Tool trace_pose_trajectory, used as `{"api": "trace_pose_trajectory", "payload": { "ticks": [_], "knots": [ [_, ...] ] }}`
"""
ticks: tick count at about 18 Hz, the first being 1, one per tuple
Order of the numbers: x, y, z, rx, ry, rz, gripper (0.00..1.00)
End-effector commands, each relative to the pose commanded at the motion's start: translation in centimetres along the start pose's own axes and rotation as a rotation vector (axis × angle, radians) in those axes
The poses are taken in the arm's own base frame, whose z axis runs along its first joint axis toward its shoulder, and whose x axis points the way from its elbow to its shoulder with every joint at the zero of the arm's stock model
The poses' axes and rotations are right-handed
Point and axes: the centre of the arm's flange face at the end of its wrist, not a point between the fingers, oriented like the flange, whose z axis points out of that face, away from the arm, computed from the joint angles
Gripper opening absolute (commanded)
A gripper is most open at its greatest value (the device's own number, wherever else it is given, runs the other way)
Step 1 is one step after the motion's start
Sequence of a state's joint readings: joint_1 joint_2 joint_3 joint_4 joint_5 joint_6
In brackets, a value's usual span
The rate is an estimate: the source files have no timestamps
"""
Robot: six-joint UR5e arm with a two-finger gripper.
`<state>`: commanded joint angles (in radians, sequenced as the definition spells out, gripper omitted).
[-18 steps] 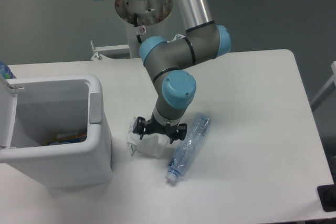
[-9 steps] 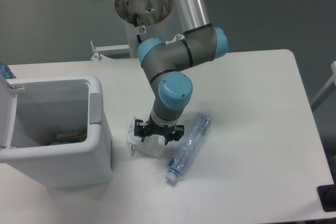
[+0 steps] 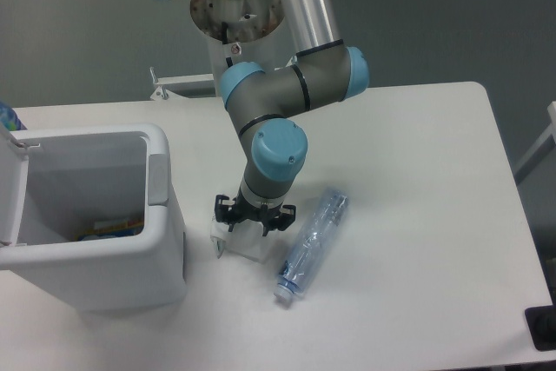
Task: Place the trash in the trash can
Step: 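Lower the gripper onto the tissue and close on it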
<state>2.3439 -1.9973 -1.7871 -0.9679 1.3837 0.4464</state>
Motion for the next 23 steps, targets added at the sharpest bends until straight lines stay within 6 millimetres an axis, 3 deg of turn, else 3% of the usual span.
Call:
{"api": "trace_pose_trajectory", "payload": {
  "ticks": [10,20,23],
  "knots": [
    [0.1,0.3,-0.9,0.003,-0.003,0.01,0.15],
    [-0.6,1.4,-5.7,0.056,0.005,0.004,0.13],
    [-0.6,1.4,-8.4,0.116,0.016,0.008,0.13]
  ]
}}
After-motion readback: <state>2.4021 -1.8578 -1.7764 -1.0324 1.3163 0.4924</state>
